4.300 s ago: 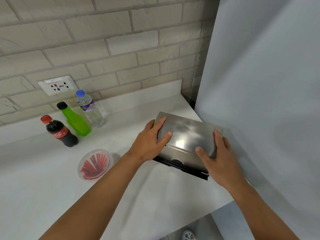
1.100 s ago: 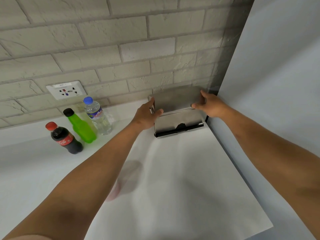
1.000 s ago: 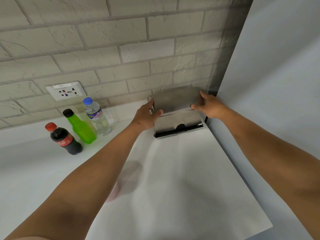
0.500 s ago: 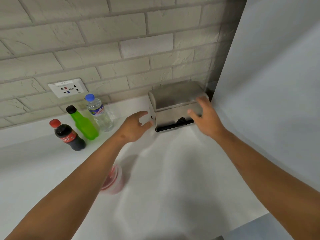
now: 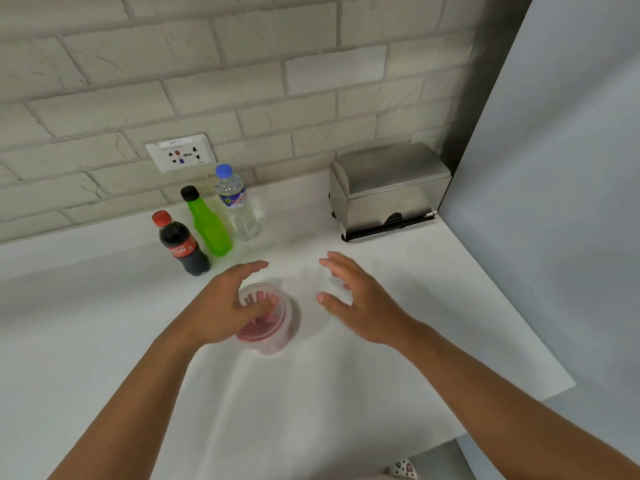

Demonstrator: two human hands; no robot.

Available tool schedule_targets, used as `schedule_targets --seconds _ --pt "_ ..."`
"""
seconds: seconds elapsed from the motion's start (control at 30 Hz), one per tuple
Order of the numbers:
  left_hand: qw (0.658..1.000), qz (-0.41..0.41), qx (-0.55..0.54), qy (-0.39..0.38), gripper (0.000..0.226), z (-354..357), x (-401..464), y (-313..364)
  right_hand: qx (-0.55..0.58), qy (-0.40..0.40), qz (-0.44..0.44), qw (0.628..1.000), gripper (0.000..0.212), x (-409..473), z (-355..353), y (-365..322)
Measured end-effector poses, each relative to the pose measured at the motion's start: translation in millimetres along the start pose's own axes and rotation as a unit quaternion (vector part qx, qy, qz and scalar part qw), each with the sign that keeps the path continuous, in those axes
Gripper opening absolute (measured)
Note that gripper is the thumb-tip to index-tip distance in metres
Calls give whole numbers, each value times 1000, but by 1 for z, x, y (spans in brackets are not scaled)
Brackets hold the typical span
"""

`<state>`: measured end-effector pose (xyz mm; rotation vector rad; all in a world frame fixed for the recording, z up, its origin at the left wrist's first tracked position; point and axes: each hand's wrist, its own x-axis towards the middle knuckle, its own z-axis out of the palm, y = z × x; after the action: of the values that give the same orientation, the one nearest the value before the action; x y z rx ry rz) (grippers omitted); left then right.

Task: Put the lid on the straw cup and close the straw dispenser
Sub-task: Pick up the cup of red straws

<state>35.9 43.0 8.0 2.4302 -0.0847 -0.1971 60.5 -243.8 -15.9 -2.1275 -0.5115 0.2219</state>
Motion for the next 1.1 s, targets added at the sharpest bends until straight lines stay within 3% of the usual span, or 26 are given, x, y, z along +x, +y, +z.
schedule_targets --seconds 0.2,0.33,0.47,0.63,0.77,0.9,1.1 --pt "995 -15 -94 -4 91 5 -38 -33 -50 -62 -44 996 66 -11 52 -20" --pt "986 -18 -165 -21 99 13 -58 -52 -50 -68 -23 996 69 -21 75 -23" --pt "982 -7 -187 -12 82 26 -66 -54 -36 -47 5 998 71 -25 87 -24" --pt "978 3 -208 -11 78 33 -56 -46 -53 4 17 998 66 -20 89 -20" --pt "977 8 -212 -9 88 37 -32 -39 -31 33 34 998 63 -8 83 -11" --pt "977 20 -212 -5 72 38 2 -30 2 72 48 996 61 12 70 2" --pt "973 -3 -231 9 83 42 61 -19 61 100 58 991 53 51 44 7"
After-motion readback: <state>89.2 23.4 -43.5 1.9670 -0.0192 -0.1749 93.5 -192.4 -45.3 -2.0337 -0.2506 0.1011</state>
